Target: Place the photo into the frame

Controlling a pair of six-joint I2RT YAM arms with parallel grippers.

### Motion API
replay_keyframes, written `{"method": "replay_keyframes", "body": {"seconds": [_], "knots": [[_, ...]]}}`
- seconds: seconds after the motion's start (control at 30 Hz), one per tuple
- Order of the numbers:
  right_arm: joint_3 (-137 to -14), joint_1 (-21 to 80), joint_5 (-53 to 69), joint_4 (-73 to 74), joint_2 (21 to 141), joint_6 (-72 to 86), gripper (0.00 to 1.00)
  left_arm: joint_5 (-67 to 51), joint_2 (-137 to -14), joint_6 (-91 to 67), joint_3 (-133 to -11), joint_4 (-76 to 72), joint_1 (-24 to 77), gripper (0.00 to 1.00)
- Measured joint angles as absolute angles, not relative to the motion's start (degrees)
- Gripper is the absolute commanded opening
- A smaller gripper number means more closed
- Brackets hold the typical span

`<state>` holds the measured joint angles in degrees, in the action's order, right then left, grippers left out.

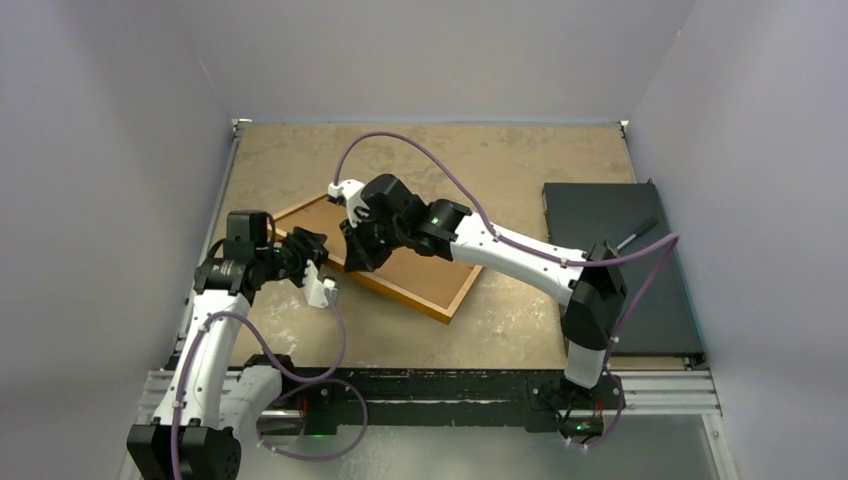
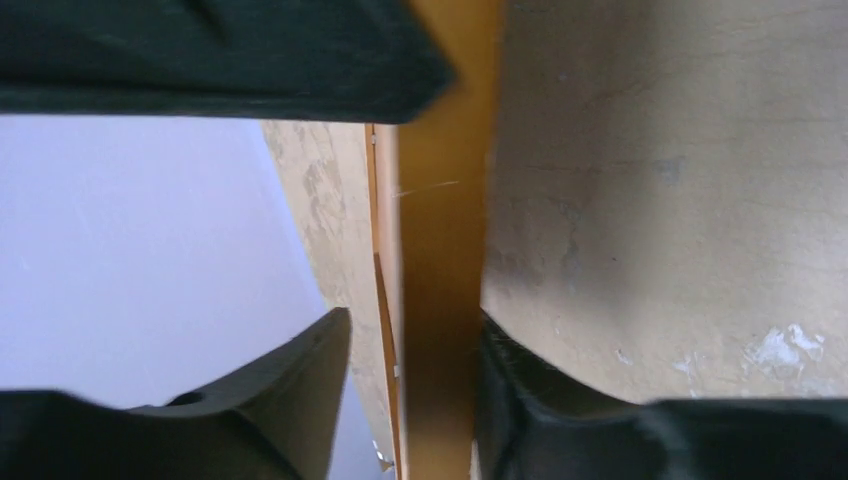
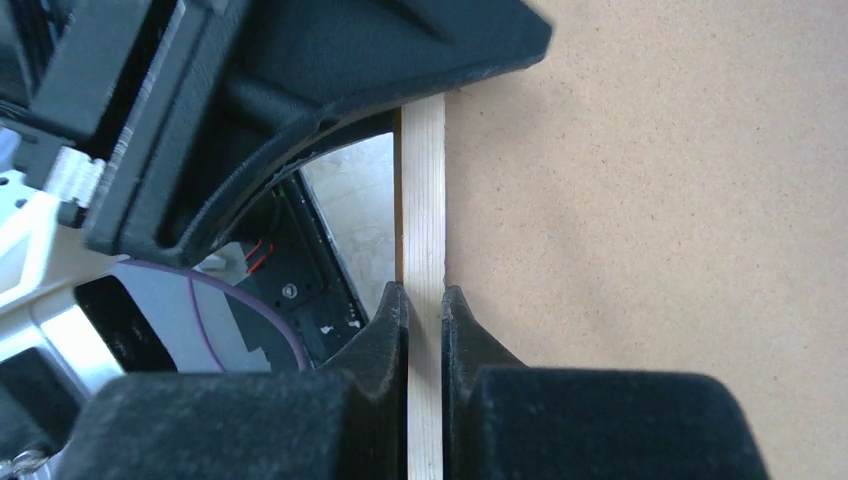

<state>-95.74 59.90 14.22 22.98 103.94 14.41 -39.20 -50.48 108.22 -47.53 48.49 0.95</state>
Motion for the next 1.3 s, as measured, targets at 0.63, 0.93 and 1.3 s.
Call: {"method": "replay_keyframes", "body": {"seconds": [0.63,0.93,1.3], "knots": [[-95.4,58.9,6.9,31.4,92.8,2.0,0.88,-39.7,-56.1,104.2,-58.3,55.7,1.3,0.07],[-93.7,63.1,-1.1,34.3,90.4,-4.3,0.82,-41.7,-59.0,97.3,-63.0,55.8,1.3,0.06],[-94.0,64.5,-14.1,33.1,96.8,-9.1,0.56,-41.8,-59.3,94.5,-64.4,56.6,1.3,0.06]]}}
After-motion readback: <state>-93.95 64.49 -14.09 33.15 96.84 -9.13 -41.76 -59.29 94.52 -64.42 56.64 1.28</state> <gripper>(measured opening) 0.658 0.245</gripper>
